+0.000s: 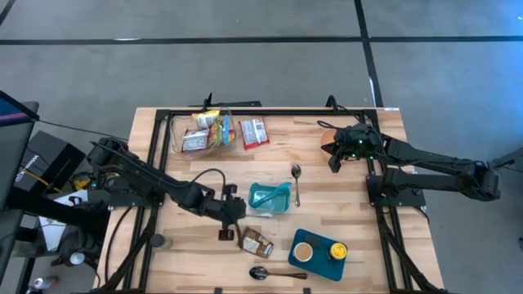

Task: Pick & Place Food Item
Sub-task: Put the silver tablespoon into the green bin

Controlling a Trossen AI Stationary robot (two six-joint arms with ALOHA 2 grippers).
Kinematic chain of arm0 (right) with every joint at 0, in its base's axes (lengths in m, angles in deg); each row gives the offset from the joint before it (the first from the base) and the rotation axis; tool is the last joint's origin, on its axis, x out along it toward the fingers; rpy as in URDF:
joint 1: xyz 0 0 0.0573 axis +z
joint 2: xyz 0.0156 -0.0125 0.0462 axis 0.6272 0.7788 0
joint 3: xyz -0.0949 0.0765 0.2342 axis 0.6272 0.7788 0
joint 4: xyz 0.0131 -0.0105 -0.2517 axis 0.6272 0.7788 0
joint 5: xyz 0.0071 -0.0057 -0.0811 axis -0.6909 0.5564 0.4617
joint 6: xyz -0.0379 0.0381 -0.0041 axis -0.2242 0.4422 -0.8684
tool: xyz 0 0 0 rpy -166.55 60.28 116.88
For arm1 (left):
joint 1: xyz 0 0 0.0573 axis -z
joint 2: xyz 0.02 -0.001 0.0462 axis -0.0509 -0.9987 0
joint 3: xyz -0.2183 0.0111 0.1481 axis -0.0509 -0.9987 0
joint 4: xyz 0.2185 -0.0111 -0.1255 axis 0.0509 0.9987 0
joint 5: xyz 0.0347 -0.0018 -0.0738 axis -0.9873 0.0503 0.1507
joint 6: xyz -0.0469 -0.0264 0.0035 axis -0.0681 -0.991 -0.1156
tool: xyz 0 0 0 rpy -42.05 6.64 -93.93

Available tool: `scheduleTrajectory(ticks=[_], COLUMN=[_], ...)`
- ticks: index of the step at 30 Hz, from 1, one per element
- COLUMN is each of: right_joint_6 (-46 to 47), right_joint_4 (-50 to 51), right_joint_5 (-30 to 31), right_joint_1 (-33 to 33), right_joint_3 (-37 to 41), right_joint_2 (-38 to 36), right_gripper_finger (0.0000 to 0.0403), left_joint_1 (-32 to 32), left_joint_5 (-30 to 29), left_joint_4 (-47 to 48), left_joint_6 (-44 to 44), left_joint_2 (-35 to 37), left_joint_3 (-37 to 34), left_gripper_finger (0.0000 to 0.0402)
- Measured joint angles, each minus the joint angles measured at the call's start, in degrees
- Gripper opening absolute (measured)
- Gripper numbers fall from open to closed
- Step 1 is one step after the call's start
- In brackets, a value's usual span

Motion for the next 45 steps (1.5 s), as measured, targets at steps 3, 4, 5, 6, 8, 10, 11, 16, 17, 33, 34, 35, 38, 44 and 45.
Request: scheduleTrajectory(ticks=[3, 4, 5, 6, 8, 10, 11, 16, 17, 33, 34, 35, 38, 44, 45], right_joint_6=[0.00, 0.00, 0.00, 0.00, 0.00, 0.00, 0.00, 0.00, 0.00, 0.00, -0.02, -0.02, -0.04, -0.10, -0.09], right_joint_4=[0.00, 0.00, 0.02, 0.00, 0.00, 0.00, 0.00, 0.00, -0.01, 0.00, -0.02, -0.02, -0.02, -0.02, -0.02], right_joint_5=[0.00, 0.00, 0.00, 0.00, 0.00, 0.00, 0.00, 0.00, 0.00, 0.00, 0.00, 0.00, 0.00, 0.00, 0.00], right_joint_1=[-0.01, 0.02, 0.00, -0.01, 0.00, 0.00, 0.00, 0.01, 0.01, 0.00, 0.01, -0.01, 0.01, 0.02, 0.02], right_joint_3=[0.00, 0.00, 0.00, 0.00, 0.00, 0.00, 0.00, 0.00, 0.00, 0.00, 0.00, 0.00, 0.00, 0.00, 0.00], right_joint_2=[0.00, 0.00, 0.00, 0.00, 0.00, 0.00, 0.00, 0.02, 0.02, 0.02, 0.02, 0.02, 0.02, 0.02, 0.02], right_gripper_finger=[0.0000, 0.0000, 0.0000, 0.0000, 0.0000, 0.0000, 0.0000, 0.0000, 0.0000, 0.0000, 0.0000, 0.0000, 0.0000, 0.0000, 0.0000], left_joint_1=[0.00, 0.00, 0.00, 0.00, -0.06, -0.32, -0.44, -1.90, -2.30, -9.58, -9.69, -9.73, -9.73, -9.73, -9.73], left_joint_5=[-2.62, -3.60, -4.46, -5.43, -7.29, -9.08, -9.72, -12.49, -13.34, -15.96, -15.97, -15.97, -15.89, -15.77, -15.78], left_joint_4=[-1.97, -2.22, -2.95, -3.83, -4.67, -6.45, -7.18, -12.55, -13.87, -27.31, -27.87, -29.08, -31.48, -36.10, -36.54], left_joint_6=[-0.01, -0.02, -0.01, -0.02, -0.02, 0.00, 0.00, -0.01, -0.01, 0.05, 0.41, 1.26, 2.82, 3.01, 3.00], left_joint_2=[1.03, 1.34, 1.55, 1.70, 2.01, 1.98, 1.98, 1.98, 1.98, 1.23, 0.75, 0.04, -2.57, -8.67, -9.63], left_joint_3=[0.09, 0.09, 0.09, 0.09, 0.09, 0.09, 0.09, 0.09, 0.09, 0.11, 0.11, 0.13, 0.17, 0.17, 0.17], left_gripper_finger=[0.0013, 0.0013, 0.0012, 0.0012, 0.0013, 0.0015, 0.0015, 0.0015, 0.0016, 0.0016, 0.0017, 0.0018, 0.0015, 0.0013, 0.0014])
